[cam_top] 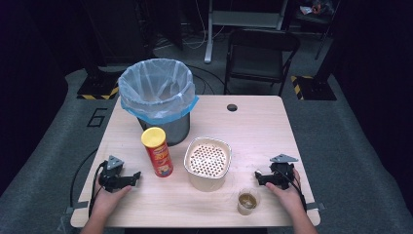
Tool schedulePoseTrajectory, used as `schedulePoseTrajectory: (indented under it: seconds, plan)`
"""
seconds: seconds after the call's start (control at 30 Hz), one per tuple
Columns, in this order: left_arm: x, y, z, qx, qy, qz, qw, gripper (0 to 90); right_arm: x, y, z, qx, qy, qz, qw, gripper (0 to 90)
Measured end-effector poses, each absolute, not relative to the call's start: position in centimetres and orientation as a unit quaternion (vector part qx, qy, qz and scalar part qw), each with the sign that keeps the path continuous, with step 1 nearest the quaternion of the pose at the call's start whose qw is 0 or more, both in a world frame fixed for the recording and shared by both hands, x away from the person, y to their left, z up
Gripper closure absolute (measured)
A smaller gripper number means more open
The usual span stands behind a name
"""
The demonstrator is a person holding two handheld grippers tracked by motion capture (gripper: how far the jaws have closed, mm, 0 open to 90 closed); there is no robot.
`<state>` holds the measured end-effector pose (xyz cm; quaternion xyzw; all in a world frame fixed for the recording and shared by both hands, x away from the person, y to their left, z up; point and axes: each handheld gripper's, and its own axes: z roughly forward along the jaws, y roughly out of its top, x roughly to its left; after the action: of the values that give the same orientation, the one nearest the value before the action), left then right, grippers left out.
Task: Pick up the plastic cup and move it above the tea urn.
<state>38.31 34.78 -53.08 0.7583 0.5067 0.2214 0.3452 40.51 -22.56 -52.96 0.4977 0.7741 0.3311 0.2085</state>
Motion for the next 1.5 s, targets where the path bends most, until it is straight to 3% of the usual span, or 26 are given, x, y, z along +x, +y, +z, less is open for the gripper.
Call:
schedulePoseTrajectory:
  seconds: [0.47,0.73,0.93,1.13,1.3,1.5]
  plan:
    - [38.3,34.8,-53.1,0.76,0.505,0.221,0.345,14.6,40.4,-22.5,-52.9,0.495,0.775,0.332,0.208,3.7]
    - [38.3,34.7,-53.0,0.76,0.508,0.22,0.341,14.6,40.1,-22.4,-52.6,0.498,0.77,0.337,0.214,16.4]
    - [38.2,34.5,-53.1,0.753,0.515,0.225,0.342,14.6,40.0,-22.6,-51.8,0.508,0.77,0.33,0.198,41.8]
    - [38.0,34.5,-53.0,0.756,0.512,0.222,0.343,14.6,39.7,-21.4,-48.5,0.493,0.772,0.35,0.194,48.3]
    - [38.1,34.5,-53.1,0.756,0.512,0.222,0.343,14.6,40.6,-19.0,-43.3,0.451,0.787,0.386,0.165,61.3]
    - [38.1,34.5,-53.1,0.755,0.513,0.222,0.343,14.6,41.6,-15.8,-40.1,0.406,0.805,0.406,0.151,66.1]
